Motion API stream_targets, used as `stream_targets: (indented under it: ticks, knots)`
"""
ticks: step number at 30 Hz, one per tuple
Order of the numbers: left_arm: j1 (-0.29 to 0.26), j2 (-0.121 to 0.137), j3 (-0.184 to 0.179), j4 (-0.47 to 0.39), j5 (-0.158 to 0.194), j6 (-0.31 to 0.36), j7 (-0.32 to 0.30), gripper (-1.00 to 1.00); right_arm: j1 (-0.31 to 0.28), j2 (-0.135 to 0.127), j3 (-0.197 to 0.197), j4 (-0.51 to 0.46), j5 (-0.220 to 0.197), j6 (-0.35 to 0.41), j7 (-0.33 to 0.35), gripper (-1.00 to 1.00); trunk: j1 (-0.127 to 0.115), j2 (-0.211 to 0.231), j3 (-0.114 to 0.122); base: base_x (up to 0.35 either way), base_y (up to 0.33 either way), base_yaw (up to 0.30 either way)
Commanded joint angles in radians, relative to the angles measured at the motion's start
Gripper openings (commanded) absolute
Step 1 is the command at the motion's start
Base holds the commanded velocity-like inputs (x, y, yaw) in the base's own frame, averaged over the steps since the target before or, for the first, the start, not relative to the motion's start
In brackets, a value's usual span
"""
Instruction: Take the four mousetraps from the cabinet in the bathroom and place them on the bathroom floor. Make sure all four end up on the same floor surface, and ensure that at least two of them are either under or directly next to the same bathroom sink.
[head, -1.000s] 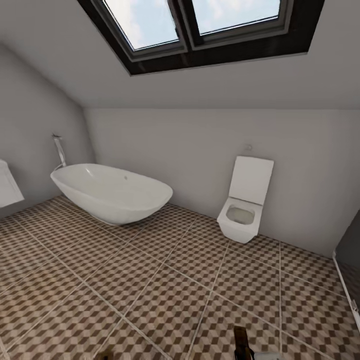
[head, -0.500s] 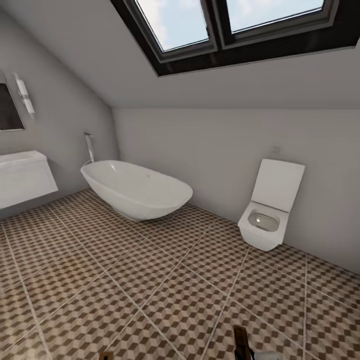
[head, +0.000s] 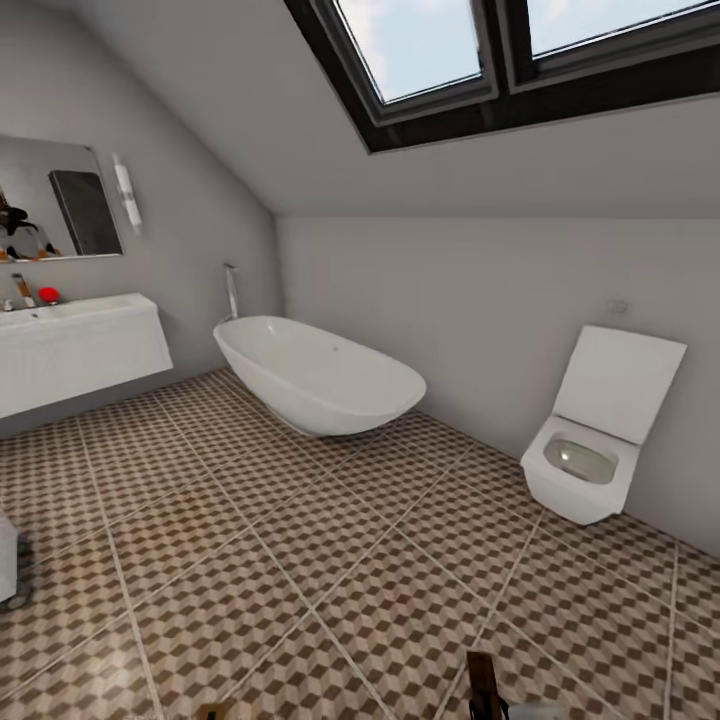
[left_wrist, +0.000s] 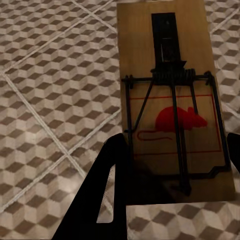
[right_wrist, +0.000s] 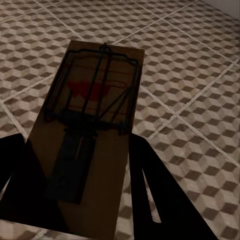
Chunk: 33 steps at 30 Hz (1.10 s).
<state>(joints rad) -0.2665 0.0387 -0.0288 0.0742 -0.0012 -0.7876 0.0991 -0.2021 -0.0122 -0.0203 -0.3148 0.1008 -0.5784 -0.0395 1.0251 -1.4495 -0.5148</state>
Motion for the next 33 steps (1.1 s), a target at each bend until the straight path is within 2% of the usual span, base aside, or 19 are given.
stream_targets:
  ticks: [1, 33]
  knots:
    - [-0.002, 0.000, -0.003, 0.004, -0.002, -0.005, 0.007, -1.00, 0.000, 0.000, -0.003, 0.000, 0.007, -0.003, 0.001, -1.00, 0.000, -0.001, -0.001, 0.000, 0.000, 0.283]
    - [-0.002, 0.000, -0.003, 0.004, -0.002, -0.005, 0.007, -1.00, 0.000, 0.000, -0.003, 0.000, 0.007, -0.009, 0.001, -1.00, 0.000, -0.001, -0.001, 0.000, 0.000, 0.282]
